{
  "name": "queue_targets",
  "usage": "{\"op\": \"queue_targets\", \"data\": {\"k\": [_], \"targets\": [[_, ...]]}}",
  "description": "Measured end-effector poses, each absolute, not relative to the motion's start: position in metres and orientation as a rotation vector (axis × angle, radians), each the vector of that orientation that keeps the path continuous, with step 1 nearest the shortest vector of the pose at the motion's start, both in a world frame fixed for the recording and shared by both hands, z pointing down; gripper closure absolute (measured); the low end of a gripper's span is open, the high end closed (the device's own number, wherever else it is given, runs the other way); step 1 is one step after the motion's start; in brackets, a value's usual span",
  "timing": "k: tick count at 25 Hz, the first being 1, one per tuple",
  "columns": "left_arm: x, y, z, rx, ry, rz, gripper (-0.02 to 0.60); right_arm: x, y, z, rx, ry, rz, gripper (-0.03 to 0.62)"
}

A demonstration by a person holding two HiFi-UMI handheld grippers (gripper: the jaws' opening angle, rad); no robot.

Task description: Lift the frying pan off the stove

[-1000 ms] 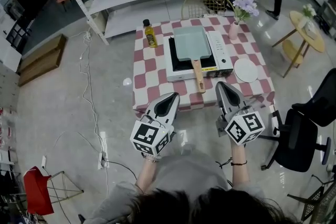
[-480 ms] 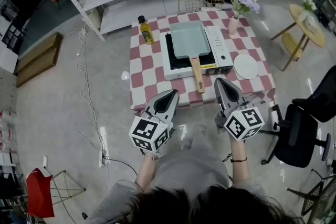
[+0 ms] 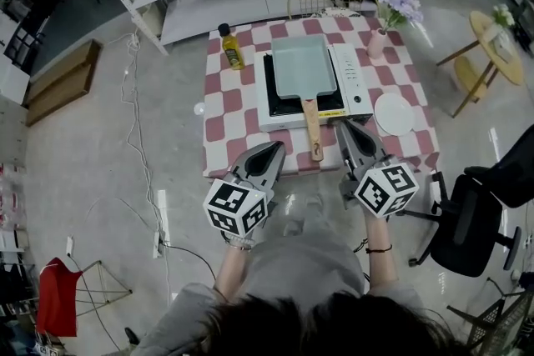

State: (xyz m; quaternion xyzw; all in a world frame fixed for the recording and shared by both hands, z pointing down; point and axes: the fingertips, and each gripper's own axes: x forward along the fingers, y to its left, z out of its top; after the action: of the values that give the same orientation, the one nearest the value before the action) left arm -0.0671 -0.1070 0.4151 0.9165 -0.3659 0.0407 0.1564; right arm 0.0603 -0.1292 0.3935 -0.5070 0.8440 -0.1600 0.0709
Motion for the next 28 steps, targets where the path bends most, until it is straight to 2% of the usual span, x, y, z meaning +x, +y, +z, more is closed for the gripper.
{"op": "queue_targets", "data": {"k": [28], "targets": [[-0.030,-0.158,0.454,2.275,-1.099,0.088,0.554,0.062,-0.208,0.441,-1.134,2.690,-0.926,0.571]]}}
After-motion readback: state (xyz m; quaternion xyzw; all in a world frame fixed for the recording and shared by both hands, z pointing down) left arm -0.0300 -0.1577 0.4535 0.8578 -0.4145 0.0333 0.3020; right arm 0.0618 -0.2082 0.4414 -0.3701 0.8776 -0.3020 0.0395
